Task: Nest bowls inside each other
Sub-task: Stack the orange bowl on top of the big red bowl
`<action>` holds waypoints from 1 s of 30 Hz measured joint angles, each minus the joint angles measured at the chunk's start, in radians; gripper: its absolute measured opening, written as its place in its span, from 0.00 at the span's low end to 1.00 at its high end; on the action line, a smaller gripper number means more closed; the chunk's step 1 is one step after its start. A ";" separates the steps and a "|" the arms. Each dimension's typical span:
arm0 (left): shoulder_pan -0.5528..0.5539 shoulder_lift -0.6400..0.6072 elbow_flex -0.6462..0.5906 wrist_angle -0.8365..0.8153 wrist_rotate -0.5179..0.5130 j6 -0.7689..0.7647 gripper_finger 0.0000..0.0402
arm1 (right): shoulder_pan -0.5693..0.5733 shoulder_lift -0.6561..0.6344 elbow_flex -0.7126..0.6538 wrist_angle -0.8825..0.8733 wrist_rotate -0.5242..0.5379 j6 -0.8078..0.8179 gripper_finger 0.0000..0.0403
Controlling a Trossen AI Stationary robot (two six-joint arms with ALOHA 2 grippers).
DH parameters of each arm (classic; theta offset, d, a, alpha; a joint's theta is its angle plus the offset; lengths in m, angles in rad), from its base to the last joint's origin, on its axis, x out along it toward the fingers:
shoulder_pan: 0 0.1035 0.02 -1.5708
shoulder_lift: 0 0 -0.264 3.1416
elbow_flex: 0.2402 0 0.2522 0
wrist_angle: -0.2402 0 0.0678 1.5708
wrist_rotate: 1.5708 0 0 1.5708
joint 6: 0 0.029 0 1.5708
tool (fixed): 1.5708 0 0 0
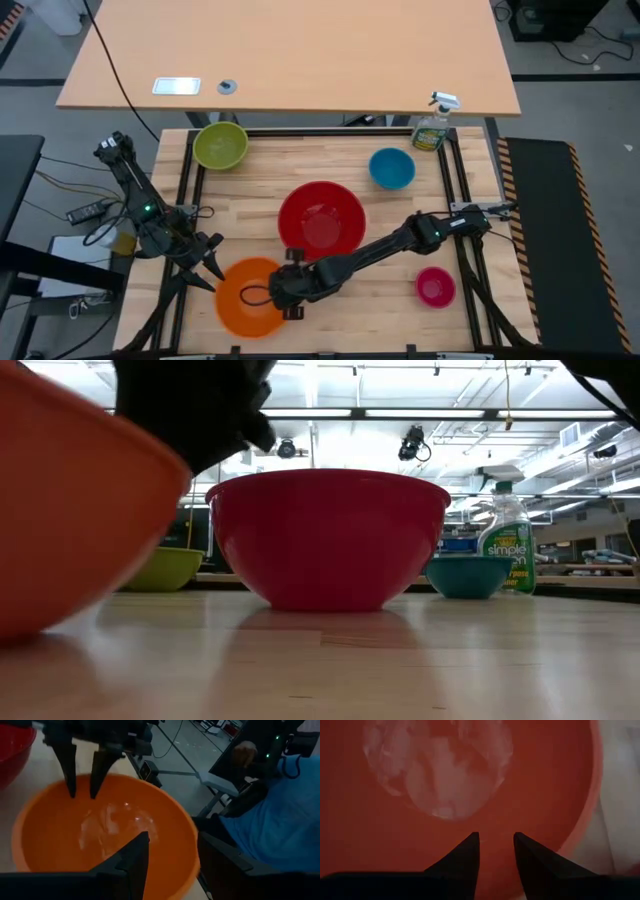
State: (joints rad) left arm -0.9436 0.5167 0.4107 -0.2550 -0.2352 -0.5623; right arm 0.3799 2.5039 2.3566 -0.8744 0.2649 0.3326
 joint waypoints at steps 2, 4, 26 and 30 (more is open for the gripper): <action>0.000 0.000 0.000 0.000 0.000 0.000 0.43 | 0.003 -0.009 0.000 -0.034 0.000 0.019 0.32; 0.000 0.000 0.000 0.000 0.000 0.000 0.43 | 0.007 -0.021 0.000 -0.078 0.001 0.050 0.32; 0.000 0.000 0.000 -0.012 -0.085 0.056 0.43 | 0.036 -0.119 0.000 -0.283 -0.154 0.695 0.55; 0.000 0.000 0.000 -0.013 -0.086 0.060 0.43 | 0.036 -0.120 -0.034 -0.262 -0.121 0.836 0.66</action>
State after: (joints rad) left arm -0.9436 0.5171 0.4107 -0.2680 -0.3215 -0.5027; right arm 0.4156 2.3837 2.3222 -1.1360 0.1440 1.1686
